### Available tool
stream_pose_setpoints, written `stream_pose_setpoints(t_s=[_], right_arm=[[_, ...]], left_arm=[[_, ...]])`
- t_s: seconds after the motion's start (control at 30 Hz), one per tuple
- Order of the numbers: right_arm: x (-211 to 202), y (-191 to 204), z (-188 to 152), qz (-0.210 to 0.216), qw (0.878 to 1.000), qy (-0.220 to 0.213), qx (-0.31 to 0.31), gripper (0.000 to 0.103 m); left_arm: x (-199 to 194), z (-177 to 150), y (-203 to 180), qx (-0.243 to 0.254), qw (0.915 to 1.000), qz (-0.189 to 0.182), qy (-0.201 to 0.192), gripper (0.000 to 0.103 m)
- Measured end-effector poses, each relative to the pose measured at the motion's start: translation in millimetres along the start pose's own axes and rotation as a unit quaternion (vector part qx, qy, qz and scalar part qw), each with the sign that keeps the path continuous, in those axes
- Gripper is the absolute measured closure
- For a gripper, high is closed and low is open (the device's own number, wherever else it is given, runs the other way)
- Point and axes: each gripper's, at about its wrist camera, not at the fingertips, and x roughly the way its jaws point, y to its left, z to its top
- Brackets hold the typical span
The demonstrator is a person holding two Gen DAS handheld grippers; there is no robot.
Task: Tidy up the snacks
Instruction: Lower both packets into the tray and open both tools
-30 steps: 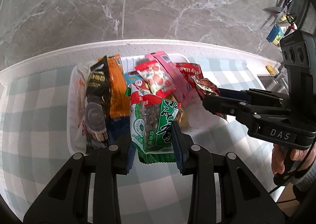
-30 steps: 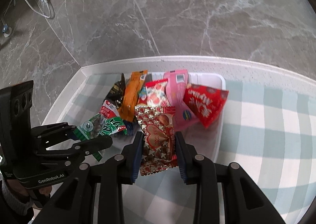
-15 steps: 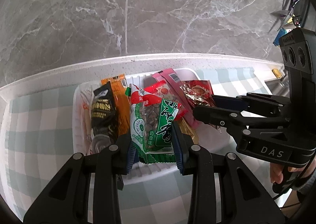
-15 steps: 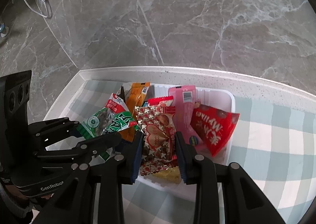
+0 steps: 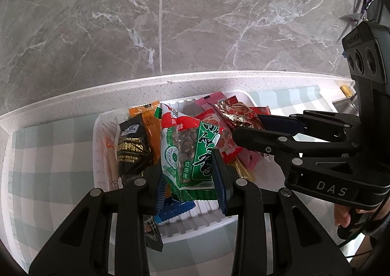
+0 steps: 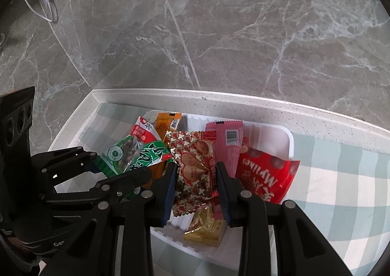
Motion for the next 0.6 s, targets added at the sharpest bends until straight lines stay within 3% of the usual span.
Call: stream_pose_setpoints(t_s=[0.6], right_arm=[[16, -4, 8, -0.011, 1.0, 0.007, 0.001, 0.068]], left_arm=[[15, 7, 5, -0.005, 0.9999, 0.009, 0.005, 0.072]])
